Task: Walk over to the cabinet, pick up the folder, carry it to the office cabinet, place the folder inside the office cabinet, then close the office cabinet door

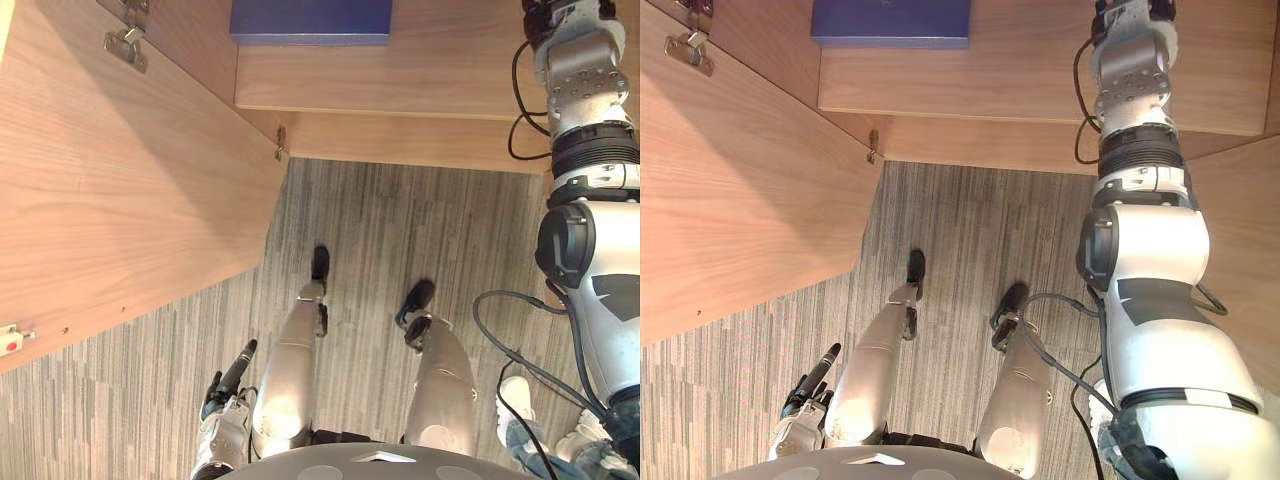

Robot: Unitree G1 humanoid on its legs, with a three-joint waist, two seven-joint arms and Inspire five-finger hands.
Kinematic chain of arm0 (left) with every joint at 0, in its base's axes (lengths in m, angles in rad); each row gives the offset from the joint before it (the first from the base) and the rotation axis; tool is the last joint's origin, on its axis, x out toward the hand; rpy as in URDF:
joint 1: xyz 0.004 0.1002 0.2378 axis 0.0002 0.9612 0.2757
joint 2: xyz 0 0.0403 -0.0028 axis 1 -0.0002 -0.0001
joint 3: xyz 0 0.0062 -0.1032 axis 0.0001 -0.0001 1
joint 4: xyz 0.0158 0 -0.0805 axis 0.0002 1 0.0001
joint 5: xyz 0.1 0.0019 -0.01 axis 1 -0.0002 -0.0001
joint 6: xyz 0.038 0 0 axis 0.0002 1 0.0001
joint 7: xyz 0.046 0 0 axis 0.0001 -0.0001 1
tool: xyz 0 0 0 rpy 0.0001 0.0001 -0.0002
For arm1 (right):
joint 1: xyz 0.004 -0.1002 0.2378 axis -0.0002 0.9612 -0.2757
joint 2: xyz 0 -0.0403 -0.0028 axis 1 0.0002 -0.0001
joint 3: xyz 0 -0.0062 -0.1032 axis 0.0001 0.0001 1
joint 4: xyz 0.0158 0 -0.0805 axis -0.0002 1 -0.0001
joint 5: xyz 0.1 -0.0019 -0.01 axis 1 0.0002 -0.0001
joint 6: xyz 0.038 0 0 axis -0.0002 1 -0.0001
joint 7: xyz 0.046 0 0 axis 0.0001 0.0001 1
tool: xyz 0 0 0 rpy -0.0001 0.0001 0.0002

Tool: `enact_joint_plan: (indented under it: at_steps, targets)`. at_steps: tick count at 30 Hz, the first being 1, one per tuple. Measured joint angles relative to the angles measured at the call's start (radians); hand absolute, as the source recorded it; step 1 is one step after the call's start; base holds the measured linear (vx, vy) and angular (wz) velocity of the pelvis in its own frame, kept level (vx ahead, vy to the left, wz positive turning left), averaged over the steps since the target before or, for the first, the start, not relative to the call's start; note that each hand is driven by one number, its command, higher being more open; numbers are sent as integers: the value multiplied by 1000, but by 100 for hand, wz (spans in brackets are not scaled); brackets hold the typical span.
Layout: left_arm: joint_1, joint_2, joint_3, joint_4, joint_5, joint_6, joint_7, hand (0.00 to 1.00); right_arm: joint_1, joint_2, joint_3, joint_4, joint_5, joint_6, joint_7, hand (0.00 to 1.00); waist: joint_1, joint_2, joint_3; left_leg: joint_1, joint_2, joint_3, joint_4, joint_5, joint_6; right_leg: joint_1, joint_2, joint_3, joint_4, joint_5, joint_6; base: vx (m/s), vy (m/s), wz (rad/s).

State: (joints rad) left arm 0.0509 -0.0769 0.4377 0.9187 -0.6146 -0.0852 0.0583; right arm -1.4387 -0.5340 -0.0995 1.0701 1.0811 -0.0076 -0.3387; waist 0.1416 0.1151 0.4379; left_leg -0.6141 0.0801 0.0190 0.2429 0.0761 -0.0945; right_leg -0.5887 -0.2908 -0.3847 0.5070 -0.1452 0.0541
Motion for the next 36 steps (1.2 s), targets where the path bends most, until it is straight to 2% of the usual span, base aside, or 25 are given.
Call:
enact_joint_plan:
  at_steps: [4,11,18,31,34,36]
  targets:
    - [-1,2,-2,-1,2,0,-1,100,9,-20,56,59,-133,66,29,100,-2,-1,-3,18,2,0,-25,8,-3,16,5,-7,-17,1,0,19,-16,1]
    - [-7,5,-12,-5,7,0,-1,100,11,-20,133,117,-262,141,53,100,-2,-2,-3,28,13,9,-39,10,-5,21,19,-5,-34,8,-2,4,-25,-4]
    - [-13,6,-11,-5,7,2,-1,100,10,-19,161,146,-371,178,86,100,-3,-4,-4,31,26,15,-36,11,-7,21,33,1,-39,15,-10,-20,-39,-5]
    - [-14,6,-6,-5,31,4,-2,100,8,-6,147,151,-475,195,97,100,-5,-15,-10,33,39,16,-39,18,-16,21,46,3,-40,18,-15,-13,-34,-2]
    - [-14,6,-6,-5,38,5,-6,100,8,-6,147,151,-552,215,128,100,-6,-15,-10,33,39,16,-39,18,-16,21,46,3,-41,18,-16,2,-31,0]
    - [-14,8,-6,-6,38,6,-14,100,8,-7,152,152,-664,228,164,100,-7,-15,-10,33,39,16,-39,18,-16,21,46,3,-41,18,-15,0,-31,0]
